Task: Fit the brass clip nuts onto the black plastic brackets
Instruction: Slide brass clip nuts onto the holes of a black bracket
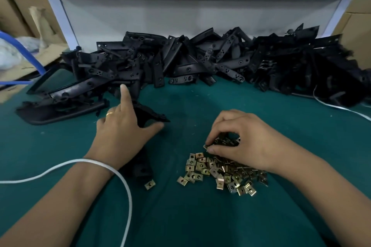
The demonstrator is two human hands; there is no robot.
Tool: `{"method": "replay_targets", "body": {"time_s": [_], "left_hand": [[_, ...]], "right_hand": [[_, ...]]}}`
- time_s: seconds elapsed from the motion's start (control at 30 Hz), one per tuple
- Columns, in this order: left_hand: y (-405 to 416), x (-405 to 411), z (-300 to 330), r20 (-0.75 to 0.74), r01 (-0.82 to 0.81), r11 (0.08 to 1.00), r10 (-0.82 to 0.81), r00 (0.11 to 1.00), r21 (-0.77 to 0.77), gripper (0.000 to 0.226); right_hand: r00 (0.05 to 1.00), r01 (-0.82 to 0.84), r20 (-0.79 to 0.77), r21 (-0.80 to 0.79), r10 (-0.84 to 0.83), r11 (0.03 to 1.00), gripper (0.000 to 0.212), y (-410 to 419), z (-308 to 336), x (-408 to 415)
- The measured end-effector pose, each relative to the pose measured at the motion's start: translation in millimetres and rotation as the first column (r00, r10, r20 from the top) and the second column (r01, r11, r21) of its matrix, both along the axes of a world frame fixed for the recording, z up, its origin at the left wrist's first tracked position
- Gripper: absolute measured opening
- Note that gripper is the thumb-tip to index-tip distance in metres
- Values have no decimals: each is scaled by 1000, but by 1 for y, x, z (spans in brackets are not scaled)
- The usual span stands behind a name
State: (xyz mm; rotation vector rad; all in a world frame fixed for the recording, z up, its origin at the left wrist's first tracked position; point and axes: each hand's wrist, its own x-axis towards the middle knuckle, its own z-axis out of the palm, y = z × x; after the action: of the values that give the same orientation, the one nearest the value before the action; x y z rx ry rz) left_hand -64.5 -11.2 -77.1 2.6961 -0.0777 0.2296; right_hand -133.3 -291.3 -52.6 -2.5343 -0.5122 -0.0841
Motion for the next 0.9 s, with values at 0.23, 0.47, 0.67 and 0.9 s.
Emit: {"method": "replay_targets", "body": {"time_s": [0.23, 0.47, 0.67, 0.9], "left_hand": [[3, -4, 3, 136, 125, 972, -154, 979, 201, 95], [2, -8, 5, 99, 324, 946, -324, 941, 16, 82], [-2, -14, 12, 224, 389, 917, -398, 890, 86, 77], [-3, -19, 18, 223, 342, 907, -396, 891, 246, 71]], "right_hand": [[1000, 2, -18, 67, -1, 998, 8, 1, -1, 1], [999, -36, -33, 14, 37, 999, 16, 13, -1, -5], [999, -24, -31, -107, 21, 994, 9, 24, 1, -7], [1000, 10, -29, 57, -8, 998, 6, 23, 2, -8]]}}
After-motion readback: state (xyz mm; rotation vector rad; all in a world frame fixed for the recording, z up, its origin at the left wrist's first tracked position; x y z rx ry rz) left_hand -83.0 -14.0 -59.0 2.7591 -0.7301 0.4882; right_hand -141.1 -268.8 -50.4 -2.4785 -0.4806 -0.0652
